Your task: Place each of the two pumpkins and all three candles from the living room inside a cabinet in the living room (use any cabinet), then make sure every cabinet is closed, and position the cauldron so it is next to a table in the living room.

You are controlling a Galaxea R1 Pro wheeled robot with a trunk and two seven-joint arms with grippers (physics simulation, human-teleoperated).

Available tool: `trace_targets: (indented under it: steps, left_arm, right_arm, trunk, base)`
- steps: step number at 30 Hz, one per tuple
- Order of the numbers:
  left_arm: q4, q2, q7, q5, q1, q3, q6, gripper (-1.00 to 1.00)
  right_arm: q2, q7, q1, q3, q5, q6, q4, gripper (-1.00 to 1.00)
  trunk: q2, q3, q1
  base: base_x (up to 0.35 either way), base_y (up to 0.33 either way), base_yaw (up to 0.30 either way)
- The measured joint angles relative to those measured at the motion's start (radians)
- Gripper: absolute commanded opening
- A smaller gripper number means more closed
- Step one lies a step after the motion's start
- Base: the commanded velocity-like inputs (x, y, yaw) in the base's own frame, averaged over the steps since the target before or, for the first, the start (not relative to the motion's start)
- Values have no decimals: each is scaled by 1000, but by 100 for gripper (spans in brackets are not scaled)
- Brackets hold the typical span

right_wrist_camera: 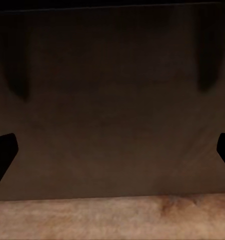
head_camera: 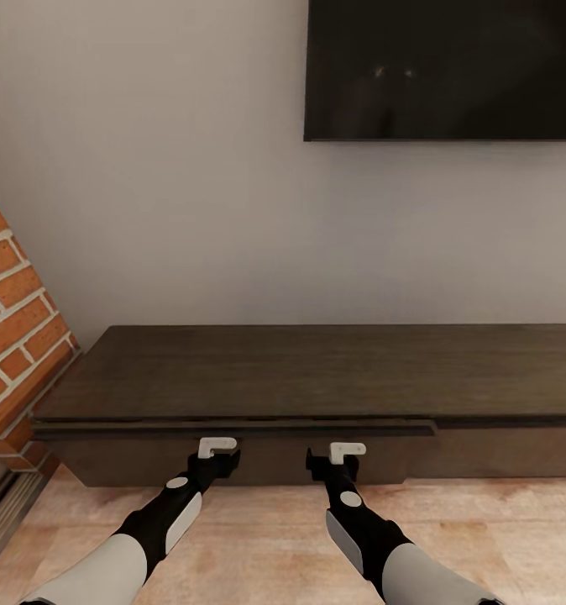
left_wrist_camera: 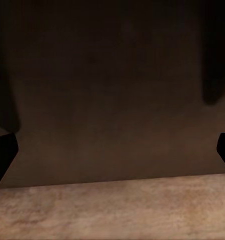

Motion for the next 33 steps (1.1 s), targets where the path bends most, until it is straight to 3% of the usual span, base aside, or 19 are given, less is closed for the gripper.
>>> trace_targets:
  steps: [26, 33]
  left_arm:
    - [1, 1, -1, 2, 1, 2, 0, 100]
    - [-2, 1, -1, 0, 0, -2, -1, 100]
  right_arm:
    - [0, 0, 0, 0, 0, 0, 0, 100]
    - [0, 0, 0, 0, 0, 0, 0, 100]
  trunk:
    - [0, 0, 0]
    - [0, 0, 1]
  base:
    - [37, 0, 0]
    - [-193, 0, 0]
